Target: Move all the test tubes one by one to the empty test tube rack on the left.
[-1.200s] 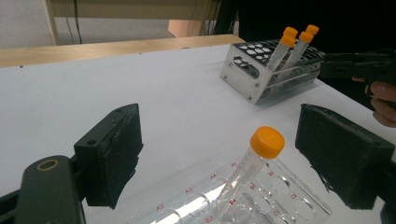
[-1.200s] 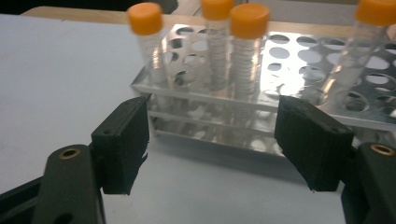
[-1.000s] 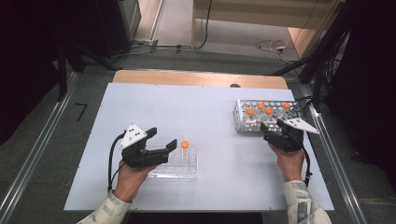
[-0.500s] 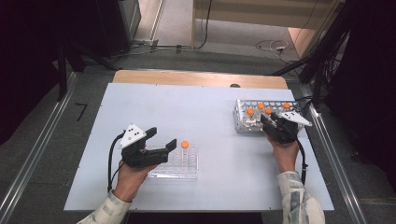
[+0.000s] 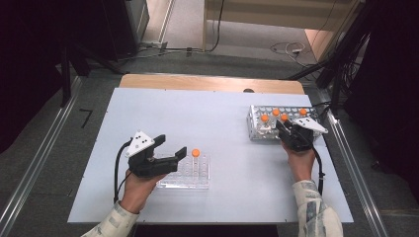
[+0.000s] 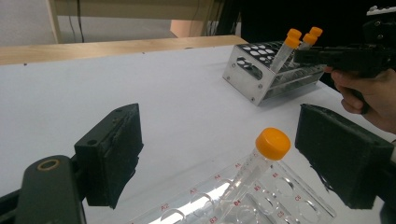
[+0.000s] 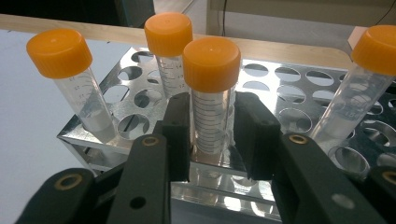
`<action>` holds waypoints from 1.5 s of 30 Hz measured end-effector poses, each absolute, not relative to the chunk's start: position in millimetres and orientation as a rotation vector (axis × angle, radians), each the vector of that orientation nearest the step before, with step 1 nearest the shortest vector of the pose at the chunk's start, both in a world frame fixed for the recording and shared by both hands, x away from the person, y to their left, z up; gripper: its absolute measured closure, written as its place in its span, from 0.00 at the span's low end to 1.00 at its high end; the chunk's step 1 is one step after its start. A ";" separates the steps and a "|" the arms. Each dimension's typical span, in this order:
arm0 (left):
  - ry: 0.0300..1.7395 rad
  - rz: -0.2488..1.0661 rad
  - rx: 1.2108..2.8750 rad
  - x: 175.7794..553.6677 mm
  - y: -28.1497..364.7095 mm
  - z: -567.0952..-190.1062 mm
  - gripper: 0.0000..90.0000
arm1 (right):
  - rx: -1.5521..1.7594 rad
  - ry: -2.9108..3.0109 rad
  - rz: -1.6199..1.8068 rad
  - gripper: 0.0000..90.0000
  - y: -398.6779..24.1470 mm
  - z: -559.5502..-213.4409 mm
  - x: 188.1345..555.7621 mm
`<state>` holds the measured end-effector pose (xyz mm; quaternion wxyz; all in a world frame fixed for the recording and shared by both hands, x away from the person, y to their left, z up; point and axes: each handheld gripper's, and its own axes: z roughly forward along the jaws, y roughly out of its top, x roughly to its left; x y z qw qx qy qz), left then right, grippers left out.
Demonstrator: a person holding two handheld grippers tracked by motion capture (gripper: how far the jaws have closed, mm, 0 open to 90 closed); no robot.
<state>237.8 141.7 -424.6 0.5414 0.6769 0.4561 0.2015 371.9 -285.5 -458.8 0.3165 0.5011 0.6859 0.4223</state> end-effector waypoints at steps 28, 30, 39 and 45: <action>1.078 0.482 1.611 237.3 140.7 -424.5 0.16 | 1.297 1.744 1.180 0.80 -288.1 -442.4 365.1; 1.077 0.482 1.613 237.4 140.8 -424.5 0.16 | 1.295 1.739 1.185 0.80 -288.4 -440.9 364.2; 1.077 0.481 1.616 237.5 140.6 -424.8 0.16 | 1.279 1.704 1.225 0.80 -291.7 -426.0 355.9; 1.074 0.479 1.612 237.3 140.7 -424.5 0.16 | 1.262 1.697 1.258 0.80 -293.5 -417.0 347.8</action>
